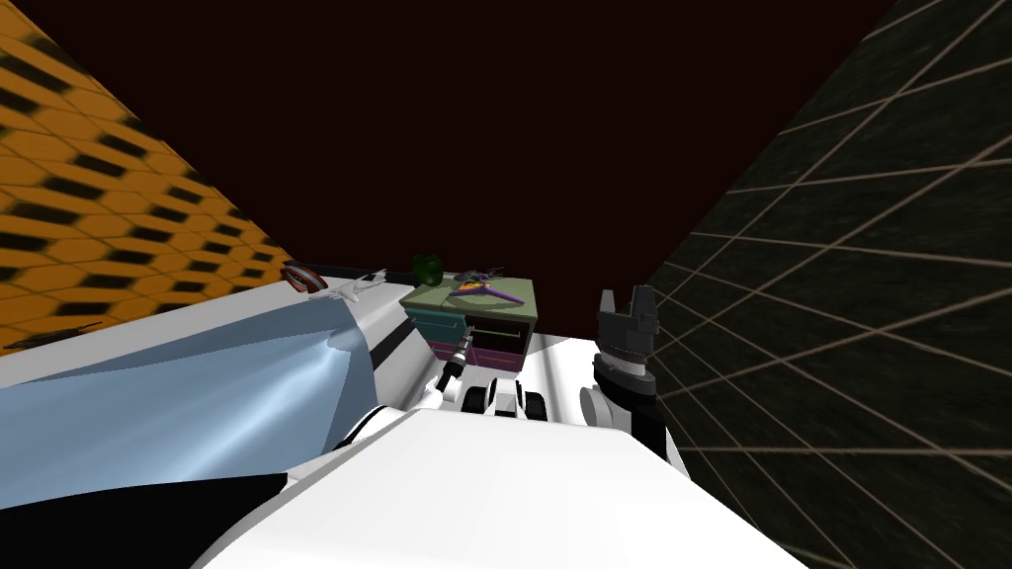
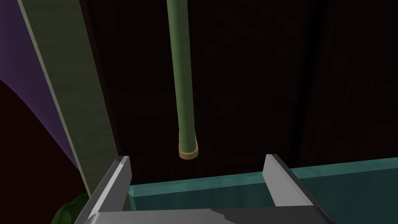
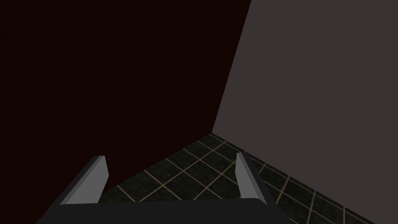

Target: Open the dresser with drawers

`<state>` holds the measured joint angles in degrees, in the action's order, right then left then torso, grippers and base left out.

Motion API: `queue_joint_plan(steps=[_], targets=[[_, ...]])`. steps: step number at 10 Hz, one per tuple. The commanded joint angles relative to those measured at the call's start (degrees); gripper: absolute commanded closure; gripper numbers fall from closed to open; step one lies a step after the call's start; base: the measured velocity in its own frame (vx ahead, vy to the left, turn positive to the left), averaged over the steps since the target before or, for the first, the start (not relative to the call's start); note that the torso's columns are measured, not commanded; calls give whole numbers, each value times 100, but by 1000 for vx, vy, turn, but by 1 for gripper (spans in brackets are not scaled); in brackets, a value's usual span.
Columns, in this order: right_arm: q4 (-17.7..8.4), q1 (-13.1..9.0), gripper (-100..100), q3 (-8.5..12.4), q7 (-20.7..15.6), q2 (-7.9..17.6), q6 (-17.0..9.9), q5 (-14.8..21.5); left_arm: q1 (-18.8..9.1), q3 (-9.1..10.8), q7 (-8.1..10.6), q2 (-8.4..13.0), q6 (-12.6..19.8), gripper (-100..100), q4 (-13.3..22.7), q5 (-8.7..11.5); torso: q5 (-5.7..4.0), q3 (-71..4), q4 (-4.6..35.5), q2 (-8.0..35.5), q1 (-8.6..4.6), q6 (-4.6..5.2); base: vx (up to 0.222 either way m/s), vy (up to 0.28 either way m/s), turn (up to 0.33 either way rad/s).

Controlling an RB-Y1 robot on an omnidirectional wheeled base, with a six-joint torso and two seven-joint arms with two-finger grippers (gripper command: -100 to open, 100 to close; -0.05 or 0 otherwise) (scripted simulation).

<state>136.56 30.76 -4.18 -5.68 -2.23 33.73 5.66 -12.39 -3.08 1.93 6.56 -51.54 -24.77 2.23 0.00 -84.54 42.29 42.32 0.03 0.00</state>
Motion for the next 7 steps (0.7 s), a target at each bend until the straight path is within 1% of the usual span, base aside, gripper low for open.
queue_joint_plan(steps=[1, 3, 4, 5, 7], targets=[[0, 0, 0, 0, 0, 0, 0, 0, -219, 8, 67, -5, 295, -100, 24, 33, 0, -1, -1, -2, 0, 0, -72, -6, 3], [0, 0, 0, 0, 0, 0, 0, 0, -219, 8, 67, -5, 295, -100, 24, 33, -1, -7, -3, -12, -5, 0, -32, -7, 1], [0, 1, 0, 0, 0, 0, 0, 0, -314, 10, 97, -1, 418, -100, 39, 46, -1, -12, -5, -19, -3, 0, -19, -3, 4], [0, 1, 0, 0, 0, 0, 0, 0, -314, 10, 97, -1, 418, -100, 30, 46, 0, -8, -4, -12, -2, 0, -21, -1, 3], [0, 1, 0, 0, 0, 0, 0, 0, -511, 17, 159, 3, 677, -100, 72, 74, 0, 0, 0, 0, -2, 0, -46, -3, 4]])
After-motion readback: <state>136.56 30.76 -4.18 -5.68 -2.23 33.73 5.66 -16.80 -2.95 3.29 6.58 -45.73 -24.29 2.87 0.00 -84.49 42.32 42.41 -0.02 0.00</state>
